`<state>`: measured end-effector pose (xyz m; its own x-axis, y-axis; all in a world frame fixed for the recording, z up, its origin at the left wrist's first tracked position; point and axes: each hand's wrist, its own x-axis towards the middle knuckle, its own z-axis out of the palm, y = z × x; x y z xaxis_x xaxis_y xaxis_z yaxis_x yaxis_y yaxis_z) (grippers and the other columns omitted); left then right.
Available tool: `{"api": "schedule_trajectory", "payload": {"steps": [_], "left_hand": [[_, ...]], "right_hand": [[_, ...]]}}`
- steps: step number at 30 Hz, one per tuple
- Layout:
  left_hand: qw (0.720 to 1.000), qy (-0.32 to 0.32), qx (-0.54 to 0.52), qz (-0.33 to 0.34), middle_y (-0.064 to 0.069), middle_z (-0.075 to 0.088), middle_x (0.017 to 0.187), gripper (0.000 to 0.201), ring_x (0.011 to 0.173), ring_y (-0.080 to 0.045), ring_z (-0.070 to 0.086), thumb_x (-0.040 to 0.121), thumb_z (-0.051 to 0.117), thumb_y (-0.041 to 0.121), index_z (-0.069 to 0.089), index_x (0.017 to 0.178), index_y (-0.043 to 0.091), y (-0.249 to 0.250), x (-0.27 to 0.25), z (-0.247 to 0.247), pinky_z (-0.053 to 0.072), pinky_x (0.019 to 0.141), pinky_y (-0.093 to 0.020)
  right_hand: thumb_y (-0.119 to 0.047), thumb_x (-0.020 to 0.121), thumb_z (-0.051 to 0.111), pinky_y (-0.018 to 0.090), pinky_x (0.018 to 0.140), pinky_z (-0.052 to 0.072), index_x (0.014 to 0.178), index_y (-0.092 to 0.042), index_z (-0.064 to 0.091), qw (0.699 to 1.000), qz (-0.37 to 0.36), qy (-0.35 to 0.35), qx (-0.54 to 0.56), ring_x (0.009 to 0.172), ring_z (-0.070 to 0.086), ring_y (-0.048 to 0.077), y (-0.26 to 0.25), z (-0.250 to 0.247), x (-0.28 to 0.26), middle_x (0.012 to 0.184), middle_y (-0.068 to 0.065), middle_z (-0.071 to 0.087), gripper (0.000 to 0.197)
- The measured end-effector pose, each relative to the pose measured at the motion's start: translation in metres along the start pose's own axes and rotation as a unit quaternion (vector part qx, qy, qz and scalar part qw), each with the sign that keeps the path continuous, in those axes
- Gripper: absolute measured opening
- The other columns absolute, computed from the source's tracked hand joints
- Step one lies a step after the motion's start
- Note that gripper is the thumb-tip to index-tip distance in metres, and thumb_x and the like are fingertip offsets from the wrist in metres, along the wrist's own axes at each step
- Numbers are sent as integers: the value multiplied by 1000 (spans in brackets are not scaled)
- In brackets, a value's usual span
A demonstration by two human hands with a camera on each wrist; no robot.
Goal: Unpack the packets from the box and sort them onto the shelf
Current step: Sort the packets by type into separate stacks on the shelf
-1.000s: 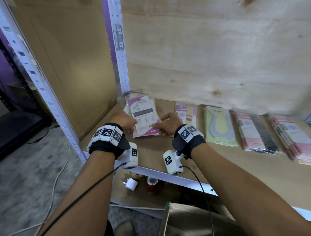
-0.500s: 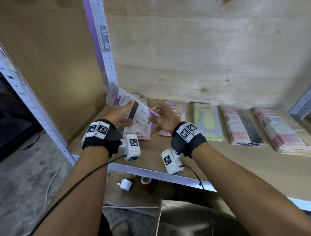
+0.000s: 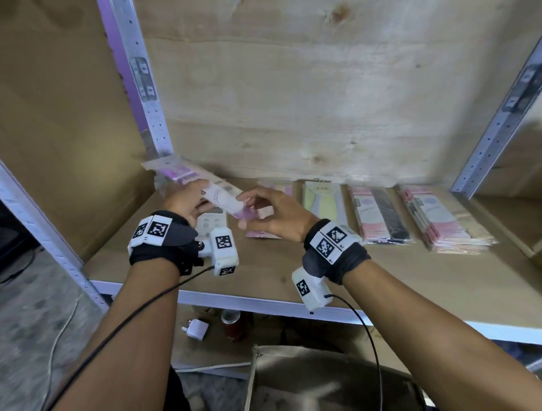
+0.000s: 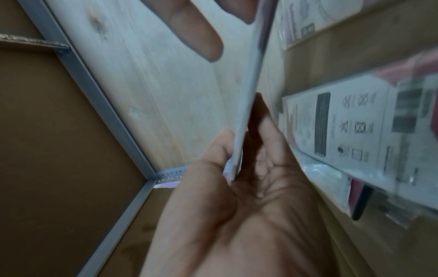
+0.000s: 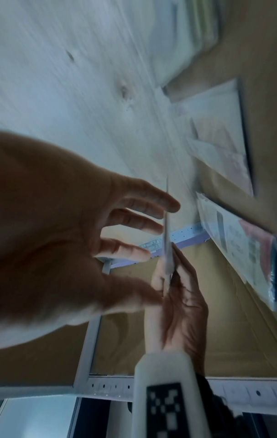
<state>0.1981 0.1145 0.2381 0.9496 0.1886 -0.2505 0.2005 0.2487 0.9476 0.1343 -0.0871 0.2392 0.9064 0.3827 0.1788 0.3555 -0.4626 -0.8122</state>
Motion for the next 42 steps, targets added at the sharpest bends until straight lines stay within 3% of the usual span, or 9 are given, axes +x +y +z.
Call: {"api": "schedule_trajectory", "payload": {"steps": [4,7,11,14,19,25,30,37,42], "left_hand": [[999,-26,-31,30,-5,76,73,7,65,-13,75,92,64,5,61,87,9,-6,-7,13,63,63,-28],[995,-90,-24,46,-5,78,80,8,74,-14,76,91,66,4,64,97,8,-14,-17,29,60,58,-26],[977,-212,19,31,-9,77,104,23,98,-21,73,94,64,8,62,117,6,-29,-26,55,61,74,-29],[967,-249,50,29,-11,74,114,31,104,-24,72,94,65,10,62,124,4,-39,-31,74,60,80,-33],[978,-199,56,29,-9,77,107,34,96,-20,74,86,73,8,66,119,3,-58,-30,103,59,72,-26],[986,-165,0,13,-7,79,92,19,77,-13,76,84,77,14,70,101,10,-63,-11,119,57,67,-27],[989,-144,2,39,1,79,85,25,75,-11,75,83,79,22,71,106,19,-67,-9,127,53,68,-32],[994,-97,7,40,4,77,75,13,71,-12,74,89,71,38,69,86,25,-62,-15,126,55,72,-34],[997,-62,13,47,-3,75,77,16,77,-21,71,88,73,31,64,79,20,-57,-18,114,59,80,-38]], "right_hand": [[-38,80,78,26,93,47,122,-27,60,996,18,84,-12,108,55,11,13,-16,-17,114,-3,57,47],[-40,83,75,29,92,48,112,-30,59,981,47,184,-22,100,56,12,27,-34,-25,107,-4,59,35],[-34,86,74,33,82,52,112,-21,58,980,144,114,75,95,65,21,49,-56,-38,103,4,68,33],[-22,89,71,45,91,49,110,-14,60,978,151,77,124,96,64,29,68,-68,-52,115,27,67,25],[-19,91,68,53,96,48,116,-5,62,976,143,81,143,95,66,32,87,-84,-71,114,28,68,30],[-18,92,67,42,92,52,120,-4,64,979,130,75,138,100,69,33,98,-108,-86,116,22,69,31],[-18,93,66,21,80,50,120,-7,65,979,140,58,137,89,67,10,102,-119,-94,104,4,72,29],[-14,96,62,25,86,54,121,-12,65,978,135,26,155,92,70,12,100,-118,-100,102,-3,75,25],[-13,97,59,37,96,52,128,-7,61,978,128,6,163,108,67,28,96,-111,-98,122,16,68,32]]}}
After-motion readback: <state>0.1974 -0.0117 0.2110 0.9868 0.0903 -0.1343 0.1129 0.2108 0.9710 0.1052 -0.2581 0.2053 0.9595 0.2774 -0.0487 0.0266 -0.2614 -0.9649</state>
